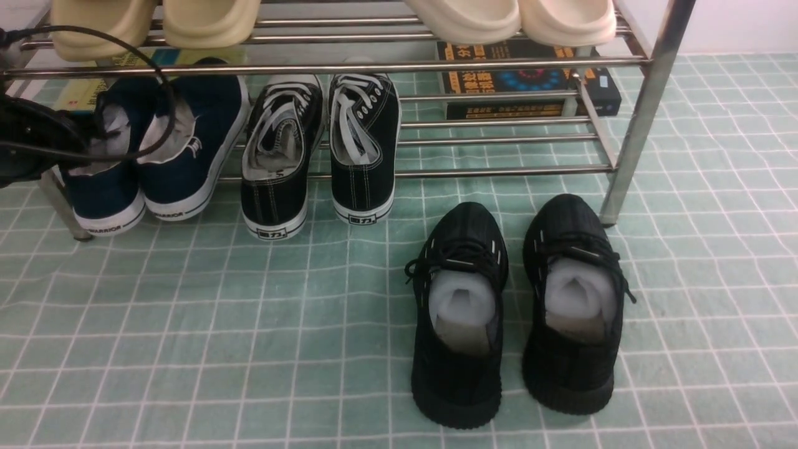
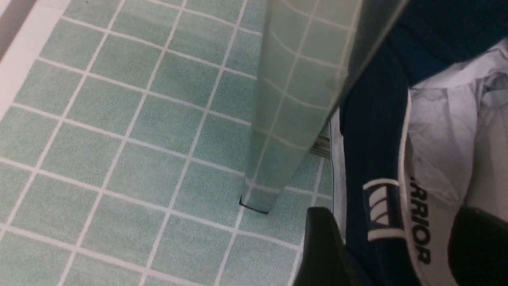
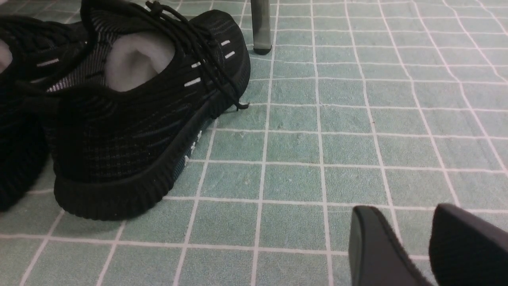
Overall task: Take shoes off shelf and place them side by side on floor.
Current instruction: 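Grasp the leftmost shoe on the bottom shelf of the shoe rack with the left gripper, then set the held shoe down on the floor in front of the rack with the left gripper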
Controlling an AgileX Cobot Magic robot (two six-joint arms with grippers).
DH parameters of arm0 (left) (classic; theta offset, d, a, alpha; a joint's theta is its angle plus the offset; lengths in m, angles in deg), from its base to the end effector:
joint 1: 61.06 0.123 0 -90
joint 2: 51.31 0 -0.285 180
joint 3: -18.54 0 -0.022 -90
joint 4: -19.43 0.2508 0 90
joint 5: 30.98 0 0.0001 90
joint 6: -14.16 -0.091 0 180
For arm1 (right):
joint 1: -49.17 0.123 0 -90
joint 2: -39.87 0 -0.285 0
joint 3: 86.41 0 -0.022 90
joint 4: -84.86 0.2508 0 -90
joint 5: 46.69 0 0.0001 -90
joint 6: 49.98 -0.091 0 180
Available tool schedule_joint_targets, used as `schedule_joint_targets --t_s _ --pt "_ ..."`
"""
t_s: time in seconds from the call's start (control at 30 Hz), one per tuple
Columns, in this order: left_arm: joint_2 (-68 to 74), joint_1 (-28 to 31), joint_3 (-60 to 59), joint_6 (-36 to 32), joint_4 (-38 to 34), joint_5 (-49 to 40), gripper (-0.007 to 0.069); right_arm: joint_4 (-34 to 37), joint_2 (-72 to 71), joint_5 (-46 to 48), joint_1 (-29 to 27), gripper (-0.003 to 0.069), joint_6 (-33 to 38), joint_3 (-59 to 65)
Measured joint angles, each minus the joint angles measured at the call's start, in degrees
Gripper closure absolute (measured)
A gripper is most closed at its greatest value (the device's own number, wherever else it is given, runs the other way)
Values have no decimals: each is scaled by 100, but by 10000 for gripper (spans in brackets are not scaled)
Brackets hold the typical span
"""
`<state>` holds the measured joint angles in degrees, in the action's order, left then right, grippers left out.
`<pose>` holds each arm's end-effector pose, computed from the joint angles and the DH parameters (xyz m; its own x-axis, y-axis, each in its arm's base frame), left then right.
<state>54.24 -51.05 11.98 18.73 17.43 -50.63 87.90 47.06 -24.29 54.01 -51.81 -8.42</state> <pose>0.3792 0.0658 0.2629 -0.6330 -0.2259 -0.7405 -0.2378 0.9670 -0.0916 0.0517 0.0062 0.1741 -0.3079 0.0551 -0.9498 -0.0789 0.9934 0.0832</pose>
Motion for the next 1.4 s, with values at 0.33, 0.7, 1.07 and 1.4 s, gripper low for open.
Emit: schedule_joint_targets --t_s 0.33,0.7,1.07,1.4 --pt "285 -7 4 122 36 269 277 0 0 0 0 422 0 0" --pt "45 -11 40 135 36 -532 575 0 0 0 0 422 0 0" --pt "-1935 -11 -112 240 199 -3152 575 0 0 0 0 422 0 0" --pt "-3081 -11 -1996 1220 475 -2634 575 0 0 0 0 422 0 0"
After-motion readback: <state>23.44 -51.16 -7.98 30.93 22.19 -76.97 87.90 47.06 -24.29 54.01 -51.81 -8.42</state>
